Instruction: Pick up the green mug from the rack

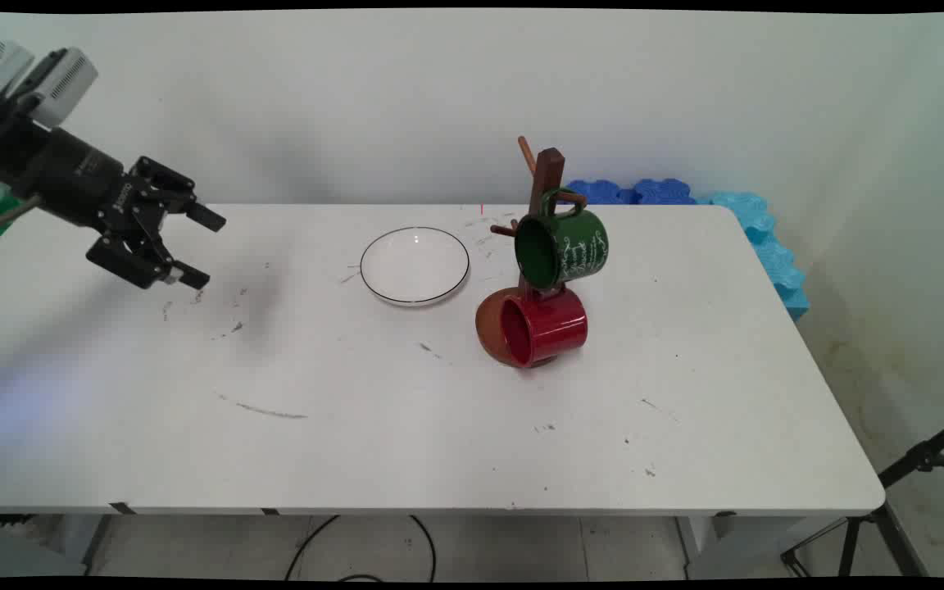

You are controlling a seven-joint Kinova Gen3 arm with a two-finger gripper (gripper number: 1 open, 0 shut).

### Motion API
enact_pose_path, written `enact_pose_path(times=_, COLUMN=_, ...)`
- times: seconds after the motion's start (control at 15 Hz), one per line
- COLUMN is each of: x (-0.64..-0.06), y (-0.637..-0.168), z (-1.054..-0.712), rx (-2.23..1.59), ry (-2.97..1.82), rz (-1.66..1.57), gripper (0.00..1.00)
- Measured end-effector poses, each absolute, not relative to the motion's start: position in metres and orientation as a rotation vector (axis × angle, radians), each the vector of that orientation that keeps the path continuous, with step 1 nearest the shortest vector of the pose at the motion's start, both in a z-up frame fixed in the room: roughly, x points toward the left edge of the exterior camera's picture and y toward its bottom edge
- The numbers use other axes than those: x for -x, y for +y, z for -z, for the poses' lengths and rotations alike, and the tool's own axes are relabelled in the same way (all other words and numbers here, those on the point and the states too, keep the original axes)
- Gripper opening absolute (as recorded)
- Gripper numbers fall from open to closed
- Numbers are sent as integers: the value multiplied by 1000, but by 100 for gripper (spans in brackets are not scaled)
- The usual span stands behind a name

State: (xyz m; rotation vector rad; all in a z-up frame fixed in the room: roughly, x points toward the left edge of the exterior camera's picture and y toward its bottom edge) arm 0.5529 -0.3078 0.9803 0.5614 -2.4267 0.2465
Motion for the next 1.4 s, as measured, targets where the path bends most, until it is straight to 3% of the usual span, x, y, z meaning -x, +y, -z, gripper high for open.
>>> enact_pose_path(times=0.27, x=-530, y=-301, z=-981, rx=-610, ry=-2400, rz=-228, gripper=100)
enact_pose_path(times=1.4, x=-329, y=-321, z=-976, rx=-792, ry=-2247, rz=-208, gripper=100)
